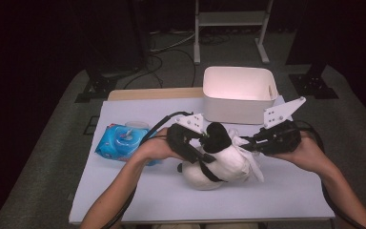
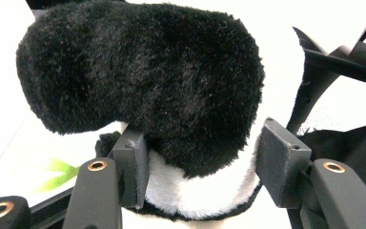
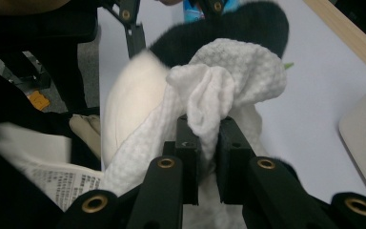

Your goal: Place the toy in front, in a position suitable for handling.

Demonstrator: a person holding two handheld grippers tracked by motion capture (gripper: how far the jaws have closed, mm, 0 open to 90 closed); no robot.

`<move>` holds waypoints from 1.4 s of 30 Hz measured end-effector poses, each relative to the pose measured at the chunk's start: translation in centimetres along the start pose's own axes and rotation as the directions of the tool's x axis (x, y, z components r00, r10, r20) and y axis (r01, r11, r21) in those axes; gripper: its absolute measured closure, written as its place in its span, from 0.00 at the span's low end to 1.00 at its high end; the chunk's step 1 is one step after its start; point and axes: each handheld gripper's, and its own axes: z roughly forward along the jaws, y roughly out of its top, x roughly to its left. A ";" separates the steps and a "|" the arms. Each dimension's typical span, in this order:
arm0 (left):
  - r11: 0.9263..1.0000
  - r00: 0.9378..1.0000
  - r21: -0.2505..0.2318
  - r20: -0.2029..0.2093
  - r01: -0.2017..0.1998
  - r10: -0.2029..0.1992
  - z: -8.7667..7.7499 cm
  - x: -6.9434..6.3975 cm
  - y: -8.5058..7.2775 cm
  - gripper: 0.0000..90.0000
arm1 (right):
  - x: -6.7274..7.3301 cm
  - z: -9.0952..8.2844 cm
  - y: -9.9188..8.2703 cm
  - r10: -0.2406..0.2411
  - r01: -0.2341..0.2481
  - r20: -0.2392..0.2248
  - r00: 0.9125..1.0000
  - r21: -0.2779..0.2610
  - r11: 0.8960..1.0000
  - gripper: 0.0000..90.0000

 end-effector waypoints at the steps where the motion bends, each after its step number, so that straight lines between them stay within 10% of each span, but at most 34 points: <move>1: 1.000 1.000 0.004 0.001 -0.003 0.003 0.7 0.0 0.3 0.48 | 0.0 0.1 0.2 -0.002 0.002 0.001 1.000 -0.006 1.000 0.90; 18: 1.000 0.999 0.021 -0.031 -0.008 0.009 2.8 0.0 0.3 0.27 | -1.4 -0.8 -4.2 0.109 -0.108 0.050 0.993 -0.011 0.994 0.89; 35: 0.989 0.989 0.041 -0.052 0.143 -0.141 2.7 2.0 -5.0 0.19 | -2.2 -0.2 -8.0 0.181 -0.181 0.050 0.982 -0.006 0.983 0.89; 42: 0.988 0.989 0.064 -0.037 0.144 -0.142 2.4 2.1 -5.7 0.17 | -2.3 0.2 -9.0 0.194 -0.194 0.049 0.980 -0.007 0.981 0.89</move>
